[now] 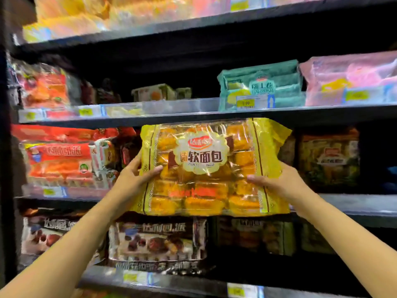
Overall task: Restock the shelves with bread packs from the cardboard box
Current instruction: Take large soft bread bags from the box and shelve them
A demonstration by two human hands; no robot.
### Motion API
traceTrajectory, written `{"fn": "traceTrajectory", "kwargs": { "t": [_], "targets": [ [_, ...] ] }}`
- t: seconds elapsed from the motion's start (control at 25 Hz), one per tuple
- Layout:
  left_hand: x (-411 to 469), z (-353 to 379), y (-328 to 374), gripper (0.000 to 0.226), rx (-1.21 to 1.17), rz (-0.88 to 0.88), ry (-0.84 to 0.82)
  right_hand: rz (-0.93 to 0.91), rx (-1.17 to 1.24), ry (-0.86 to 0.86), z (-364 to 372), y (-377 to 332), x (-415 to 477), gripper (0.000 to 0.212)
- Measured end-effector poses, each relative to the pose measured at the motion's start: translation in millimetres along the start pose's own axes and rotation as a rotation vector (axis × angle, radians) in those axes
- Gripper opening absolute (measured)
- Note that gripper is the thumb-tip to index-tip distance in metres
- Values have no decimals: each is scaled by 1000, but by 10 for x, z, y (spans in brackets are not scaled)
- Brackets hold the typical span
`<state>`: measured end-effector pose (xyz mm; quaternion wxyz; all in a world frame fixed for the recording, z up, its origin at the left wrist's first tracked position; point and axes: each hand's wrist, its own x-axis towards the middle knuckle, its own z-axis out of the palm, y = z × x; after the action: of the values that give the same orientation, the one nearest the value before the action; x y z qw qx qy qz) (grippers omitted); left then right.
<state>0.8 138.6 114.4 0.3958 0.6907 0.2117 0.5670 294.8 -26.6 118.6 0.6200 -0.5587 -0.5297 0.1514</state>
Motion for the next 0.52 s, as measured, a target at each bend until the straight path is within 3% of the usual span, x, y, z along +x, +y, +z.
{"fn": "traceTrajectory", "kwargs": {
  "t": [0.12, 0.2, 0.36, 0.4, 0.52],
  "targets": [
    [265, 2, -144, 31, 163, 26, 89, -5, -35, -31, 156, 135, 227, 53],
    [394, -19, -237, 25, 234, 8, 134, 10, -11, -2, 264, 172, 363, 37],
    [726, -69, -272, 20, 284, 2, 110, 37, -93, 70, 397, 136, 768, 27],
    [808, -62, -255, 22, 292, 17, 101, 41, -113, 74, 420, 138, 855, 36],
    [955, -11, -308, 33, 290, 70, 105, 79, -157, 100, 481, 217, 1017, 97]
  ]
}}
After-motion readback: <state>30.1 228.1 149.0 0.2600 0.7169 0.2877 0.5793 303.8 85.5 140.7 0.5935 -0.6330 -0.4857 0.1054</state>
